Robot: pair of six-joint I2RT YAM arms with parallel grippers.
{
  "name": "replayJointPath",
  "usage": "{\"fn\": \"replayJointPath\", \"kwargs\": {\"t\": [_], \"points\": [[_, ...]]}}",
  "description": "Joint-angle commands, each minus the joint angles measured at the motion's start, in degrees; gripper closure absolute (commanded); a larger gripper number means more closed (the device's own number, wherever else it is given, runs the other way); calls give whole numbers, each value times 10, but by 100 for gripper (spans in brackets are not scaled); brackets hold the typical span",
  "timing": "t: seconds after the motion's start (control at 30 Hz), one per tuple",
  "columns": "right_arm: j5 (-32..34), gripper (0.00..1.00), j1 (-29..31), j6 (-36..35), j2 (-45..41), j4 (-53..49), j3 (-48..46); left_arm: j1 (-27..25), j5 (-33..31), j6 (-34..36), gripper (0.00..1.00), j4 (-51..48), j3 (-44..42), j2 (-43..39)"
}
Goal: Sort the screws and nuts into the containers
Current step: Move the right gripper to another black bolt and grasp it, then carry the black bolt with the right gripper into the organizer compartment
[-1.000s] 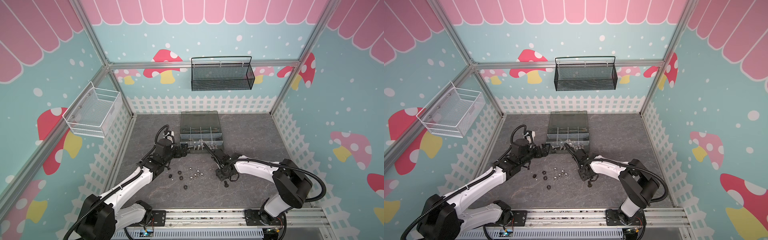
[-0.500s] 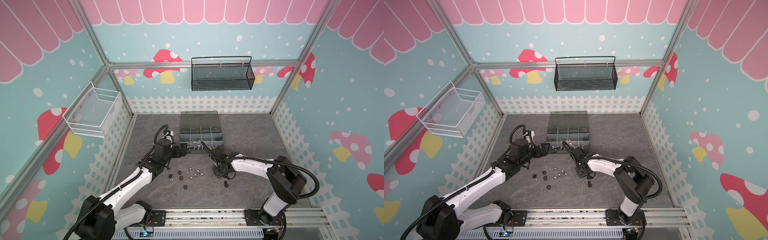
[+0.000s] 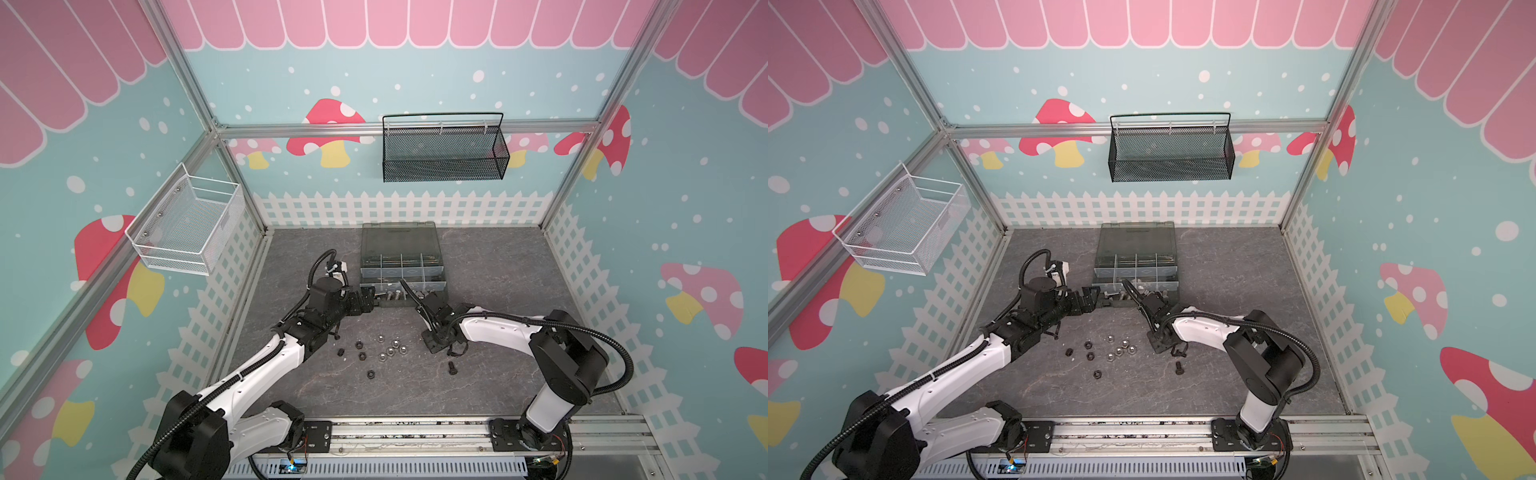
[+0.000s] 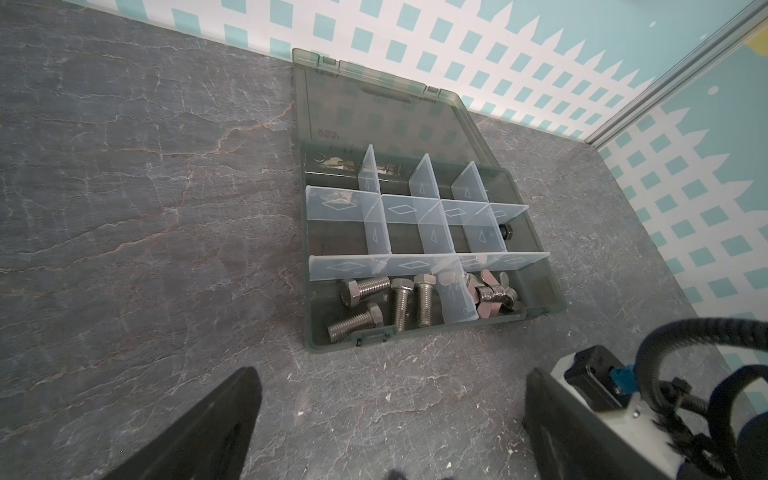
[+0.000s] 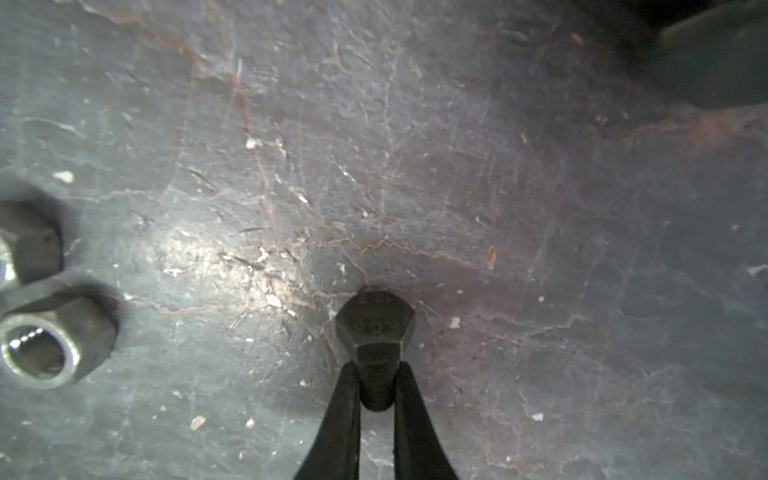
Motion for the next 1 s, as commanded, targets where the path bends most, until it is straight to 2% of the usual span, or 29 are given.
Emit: {"fn": "replayJointPath", "kwargs": {"t": [0.0, 0.1, 0.5, 0.77, 0.97], "points": [[-9, 97, 3, -4, 5, -2, 10, 4, 4, -6, 0, 6, -10, 0], [-9, 100, 3, -4, 0, -3, 11, 4, 4, -6, 0, 6, -10, 0], [3, 100, -22, -3, -71, -6, 51, 5, 5, -6, 0, 7, -9, -1], [-1, 100, -84, -25, -55, 29, 112, 5, 13, -5, 0, 7, -3, 5], [-11, 100, -134, -41, -10, 58, 158, 5, 11, -5, 0, 3, -2, -2]]}}
